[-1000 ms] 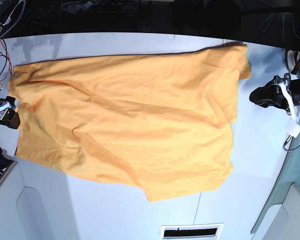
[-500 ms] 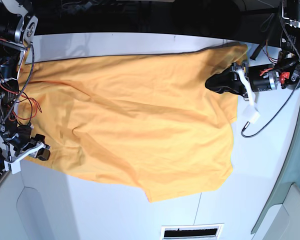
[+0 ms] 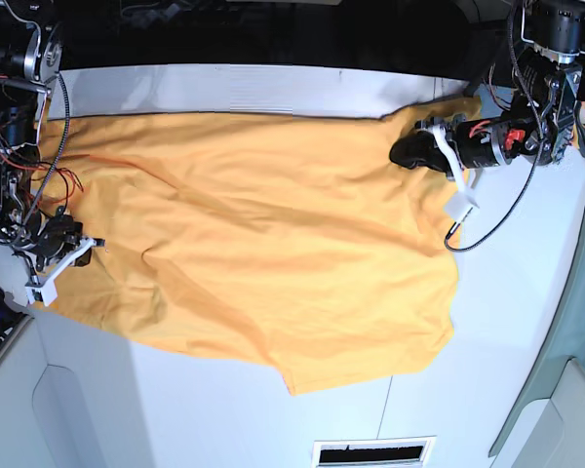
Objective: Layout the t-shirt on the table in an organized manner, then fold the t-shirt properly
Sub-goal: 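Drag the shirt edge with the left gripper toward the right gripper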
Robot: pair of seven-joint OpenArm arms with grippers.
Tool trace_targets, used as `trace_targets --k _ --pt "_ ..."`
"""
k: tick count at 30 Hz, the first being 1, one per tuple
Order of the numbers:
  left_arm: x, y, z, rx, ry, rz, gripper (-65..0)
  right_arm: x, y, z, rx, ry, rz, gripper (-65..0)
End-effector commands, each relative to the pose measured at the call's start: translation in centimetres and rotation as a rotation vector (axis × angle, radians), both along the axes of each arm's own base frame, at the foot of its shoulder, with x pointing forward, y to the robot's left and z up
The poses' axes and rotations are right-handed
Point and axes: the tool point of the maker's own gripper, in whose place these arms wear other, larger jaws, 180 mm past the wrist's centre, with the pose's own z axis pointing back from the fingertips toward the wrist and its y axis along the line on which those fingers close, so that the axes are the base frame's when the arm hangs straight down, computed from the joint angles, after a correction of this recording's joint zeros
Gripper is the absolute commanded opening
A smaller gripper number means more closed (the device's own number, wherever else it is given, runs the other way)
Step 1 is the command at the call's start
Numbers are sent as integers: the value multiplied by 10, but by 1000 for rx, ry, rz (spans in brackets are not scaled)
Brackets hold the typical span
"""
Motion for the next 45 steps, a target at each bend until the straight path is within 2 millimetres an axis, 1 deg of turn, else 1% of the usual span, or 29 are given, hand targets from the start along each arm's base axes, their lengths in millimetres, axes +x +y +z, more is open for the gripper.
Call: trace_targets --k 1,4,7,10,13,16,18,20,22,24,26,29,33,37,39,41,43,45 --pt "6 25 -8 106 32 13 -646 5 -8 11 2 -32 -2 -650" --pt "35 38 -7 129 36 45 -646 -22 -9 -5 50 29 -11 -650" --pt "69 48 1 136 12 83 -650 -47 -4 -16 114 84 -27 -650" --pt "102 58 13 147 -13 136 -650 -68 15 -15 200 93 2 -650" --pt "129 63 25 164 -44 170 -650 -87 33 -9 239 82 37 -650" --pt "149 60 37 170 -72 170 -650 -101 56 0 265 51 78 -650" --pt "161 54 45 156 -90 170 -650 -109 75 5 284 31 103 -650" --pt "170 45 52 141 -108 166 -650 -113 95 10 313 11 120 -650" --pt "177 35 56 128 -118 156 -650 -112 112 15 340 -10 128 -650" --pt "181 30 60 118 -124 150 -650 -108 121 19 348 -27 134 -650" --pt "181 28 62 107 -113 147 -650 -102 125 25 348 -52 134 -650" --pt "181 24 77 30 -130 120 -650 -87 120 32 310 -80 136 -650" --pt "178 25 97 -36 -141 92 -650 -56 111 50 265 -144 132 -650" --pt "167 17 104 -100 -120 67 -650 -19 104 69 228 -219 115 -650" --pt "159 11 101 -124 -111 61 -650 3 99 74 205 -247 106 -650" --pt "151 4 93 -137 -92 57 -650 25 95 74 184 -257 97 -650" --pt "138 -3 79 -148 -59 53 -650 44 93 71 179 -246 88 -650" --pt "121 -9 63 -152 -16 48 -650 55 93 63 182 -205 84 -650"
